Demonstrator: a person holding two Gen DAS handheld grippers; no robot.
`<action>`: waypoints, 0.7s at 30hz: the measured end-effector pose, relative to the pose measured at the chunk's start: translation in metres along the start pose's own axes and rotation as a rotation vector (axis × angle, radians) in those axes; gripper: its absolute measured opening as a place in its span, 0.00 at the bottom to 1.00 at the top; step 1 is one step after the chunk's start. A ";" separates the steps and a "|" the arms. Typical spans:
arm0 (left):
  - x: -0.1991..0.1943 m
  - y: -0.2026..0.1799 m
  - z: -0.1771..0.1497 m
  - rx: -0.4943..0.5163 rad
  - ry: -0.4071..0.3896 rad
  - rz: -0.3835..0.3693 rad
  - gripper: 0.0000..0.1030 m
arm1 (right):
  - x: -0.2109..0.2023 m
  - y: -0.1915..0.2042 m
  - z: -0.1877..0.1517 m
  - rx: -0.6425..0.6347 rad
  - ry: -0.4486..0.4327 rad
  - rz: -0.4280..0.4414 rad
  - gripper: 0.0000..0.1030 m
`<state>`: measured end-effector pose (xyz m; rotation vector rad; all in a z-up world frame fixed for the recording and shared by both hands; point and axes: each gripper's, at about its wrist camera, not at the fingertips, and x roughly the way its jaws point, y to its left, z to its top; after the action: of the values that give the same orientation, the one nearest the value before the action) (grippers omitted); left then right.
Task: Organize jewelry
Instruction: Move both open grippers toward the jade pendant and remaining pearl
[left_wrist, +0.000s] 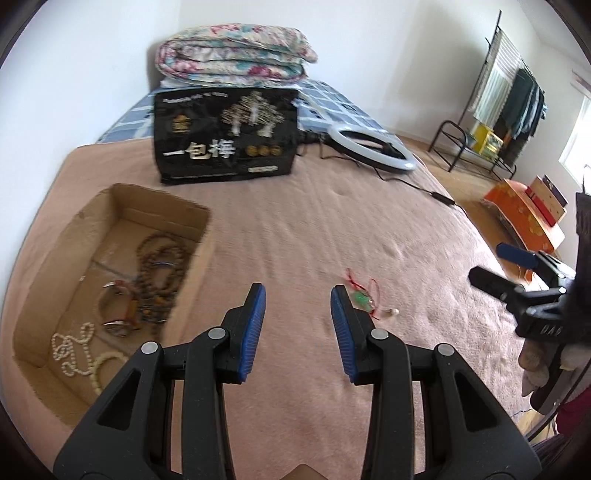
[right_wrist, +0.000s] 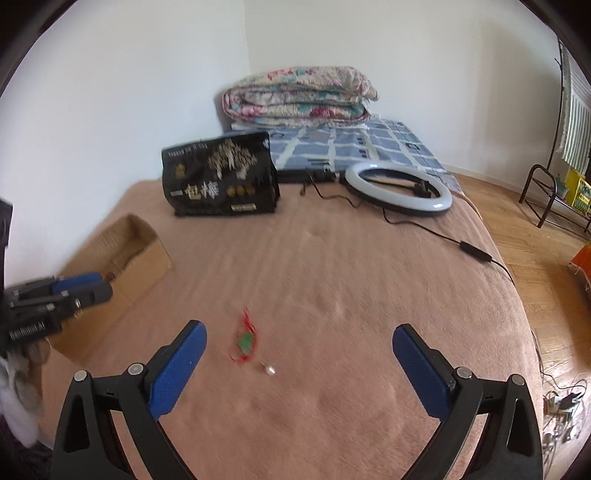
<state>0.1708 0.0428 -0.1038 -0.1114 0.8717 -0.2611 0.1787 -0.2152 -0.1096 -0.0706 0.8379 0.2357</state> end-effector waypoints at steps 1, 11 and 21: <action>0.003 -0.004 0.000 0.009 0.005 -0.005 0.35 | 0.005 -0.005 -0.006 -0.002 0.017 0.008 0.93; 0.036 -0.023 0.003 0.015 0.066 -0.041 0.35 | 0.057 -0.001 -0.044 -0.068 0.177 0.128 0.70; 0.058 -0.025 -0.001 0.005 0.117 -0.043 0.35 | 0.085 0.009 -0.045 -0.171 0.208 0.188 0.51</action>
<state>0.2008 0.0031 -0.1424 -0.1109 0.9855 -0.3130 0.1987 -0.1979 -0.2019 -0.1791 1.0313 0.4830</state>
